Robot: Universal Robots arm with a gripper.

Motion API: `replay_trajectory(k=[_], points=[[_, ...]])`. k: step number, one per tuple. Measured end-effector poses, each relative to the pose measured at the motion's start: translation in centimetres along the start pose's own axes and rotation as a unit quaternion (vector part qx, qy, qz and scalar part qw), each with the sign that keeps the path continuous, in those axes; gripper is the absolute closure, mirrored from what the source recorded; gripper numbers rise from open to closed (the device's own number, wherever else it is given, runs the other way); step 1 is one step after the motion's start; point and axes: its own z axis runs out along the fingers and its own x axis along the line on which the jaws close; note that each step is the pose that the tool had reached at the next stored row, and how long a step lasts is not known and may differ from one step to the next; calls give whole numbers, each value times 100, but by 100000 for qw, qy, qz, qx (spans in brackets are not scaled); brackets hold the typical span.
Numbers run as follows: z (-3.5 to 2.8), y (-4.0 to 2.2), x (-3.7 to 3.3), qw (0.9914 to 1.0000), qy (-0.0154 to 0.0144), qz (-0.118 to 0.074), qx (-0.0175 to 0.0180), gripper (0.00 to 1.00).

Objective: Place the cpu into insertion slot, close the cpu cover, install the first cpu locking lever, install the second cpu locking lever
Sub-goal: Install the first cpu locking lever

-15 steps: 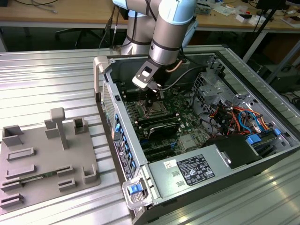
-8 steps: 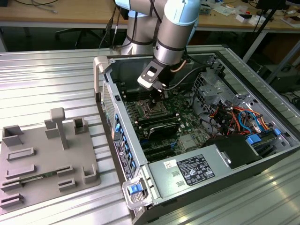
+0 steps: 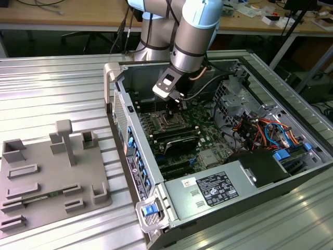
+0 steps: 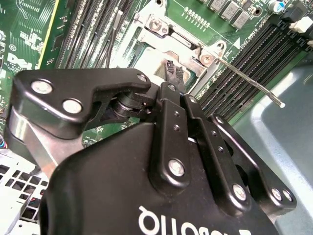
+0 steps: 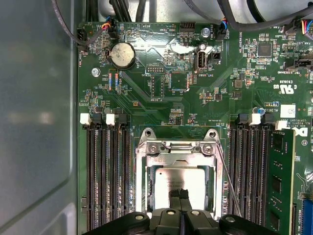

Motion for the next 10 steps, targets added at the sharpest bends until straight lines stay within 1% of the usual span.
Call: replay_trajectory(k=[4, 6, 8, 10], points=[[-2, 0, 0, 100000, -15, 2, 4, 89], [-14, 0, 0, 100000, -16, -3, 0, 89], [-52, -2, -2, 100000, -79, -2, 3, 89], [-103, -3, -5, 100000, -119, -2, 14, 89]])
